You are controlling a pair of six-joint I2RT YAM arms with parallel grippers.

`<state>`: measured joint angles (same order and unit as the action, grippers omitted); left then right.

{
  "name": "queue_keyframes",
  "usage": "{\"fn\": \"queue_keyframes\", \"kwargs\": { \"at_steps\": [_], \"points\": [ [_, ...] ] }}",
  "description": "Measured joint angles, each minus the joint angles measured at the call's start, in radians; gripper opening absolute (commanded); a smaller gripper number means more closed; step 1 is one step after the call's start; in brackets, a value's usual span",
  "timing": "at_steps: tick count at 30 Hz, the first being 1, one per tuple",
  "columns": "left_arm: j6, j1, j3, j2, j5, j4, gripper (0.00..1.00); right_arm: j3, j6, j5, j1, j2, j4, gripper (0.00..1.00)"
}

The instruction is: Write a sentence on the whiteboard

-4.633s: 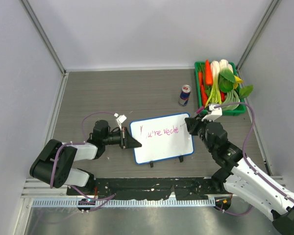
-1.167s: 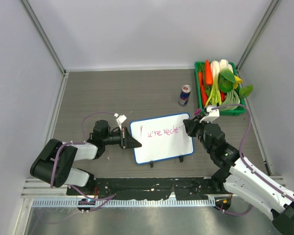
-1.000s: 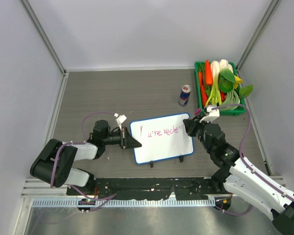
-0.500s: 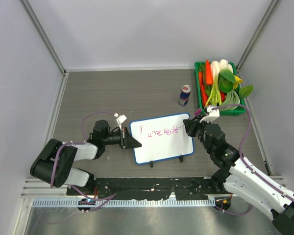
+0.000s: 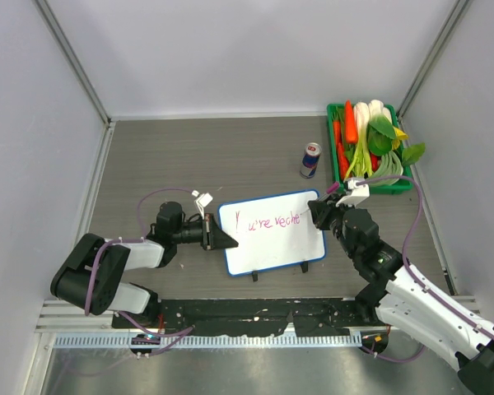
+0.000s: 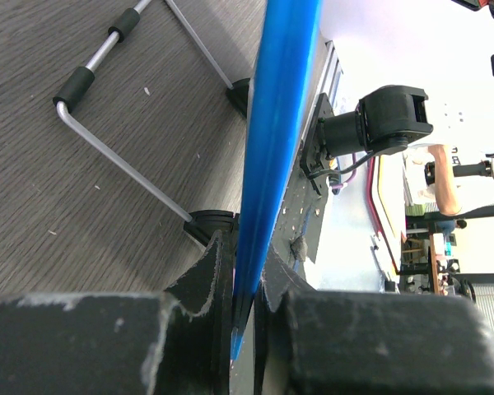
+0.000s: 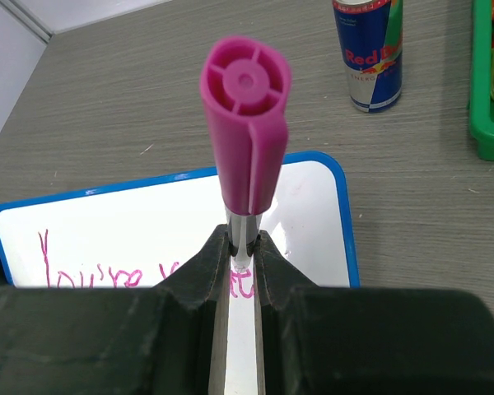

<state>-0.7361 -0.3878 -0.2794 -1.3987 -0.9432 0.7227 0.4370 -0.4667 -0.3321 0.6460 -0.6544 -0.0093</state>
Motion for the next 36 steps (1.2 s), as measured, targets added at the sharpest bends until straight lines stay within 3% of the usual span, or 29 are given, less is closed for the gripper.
{"fn": "queue_keyframes", "kwargs": {
  "at_steps": [36],
  "points": [
    [-0.002,0.000,0.000,0.000,0.000,0.000,0.00,-0.025,-0.001,-0.028,0.000,-0.079,0.061,0.01]
  ]
}}
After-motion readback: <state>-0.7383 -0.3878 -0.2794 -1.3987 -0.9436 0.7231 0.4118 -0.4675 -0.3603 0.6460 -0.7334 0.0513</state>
